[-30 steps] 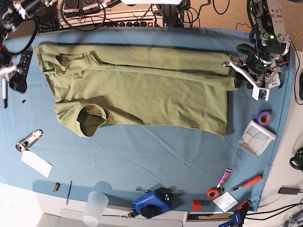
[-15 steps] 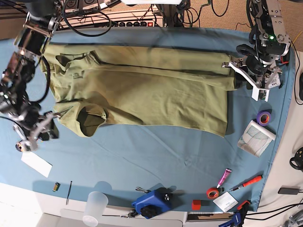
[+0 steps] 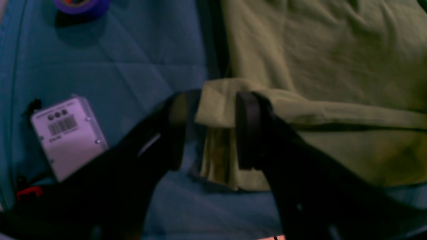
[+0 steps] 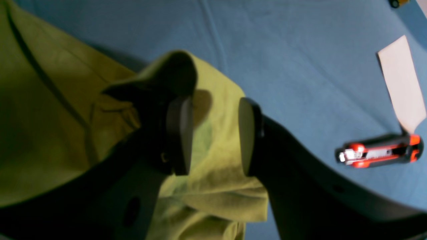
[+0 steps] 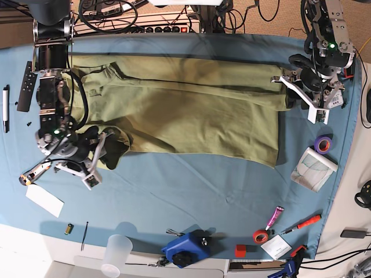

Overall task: Layout the t-shirt on the table in an organized manner, then fold the t-shirt properly
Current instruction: 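Move both grippers to the shirt's hem corners and grasp them, then hold the hem corners with both grippers, adjusting the grip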

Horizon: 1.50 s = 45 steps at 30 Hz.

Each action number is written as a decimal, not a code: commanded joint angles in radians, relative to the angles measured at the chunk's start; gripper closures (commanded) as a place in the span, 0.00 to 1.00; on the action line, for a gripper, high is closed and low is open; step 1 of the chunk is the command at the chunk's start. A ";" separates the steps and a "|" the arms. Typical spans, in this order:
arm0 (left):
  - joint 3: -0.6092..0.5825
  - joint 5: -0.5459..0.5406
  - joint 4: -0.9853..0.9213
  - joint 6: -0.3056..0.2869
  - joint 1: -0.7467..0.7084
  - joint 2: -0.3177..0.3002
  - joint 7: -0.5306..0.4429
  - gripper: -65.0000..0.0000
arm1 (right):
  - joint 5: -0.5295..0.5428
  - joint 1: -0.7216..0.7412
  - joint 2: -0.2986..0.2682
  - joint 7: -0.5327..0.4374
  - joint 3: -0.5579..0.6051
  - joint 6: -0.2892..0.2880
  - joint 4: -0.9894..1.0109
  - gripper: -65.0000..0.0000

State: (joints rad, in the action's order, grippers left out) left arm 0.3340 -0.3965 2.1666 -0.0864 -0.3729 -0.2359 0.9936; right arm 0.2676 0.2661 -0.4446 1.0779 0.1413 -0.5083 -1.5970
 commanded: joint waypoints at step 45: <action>-0.148 -0.042 -0.694 -0.211 0.605 -0.016 -0.171 0.71 | -0.261 0.147 -0.015 -0.129 0.027 0.237 0.086 1.00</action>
State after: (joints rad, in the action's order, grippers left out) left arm 0.1829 -0.4305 1.4563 -0.3027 0.2077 -0.2417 0.8433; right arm 0.0113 0.3859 -0.4461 0.9672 0.1768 -0.2806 -1.4960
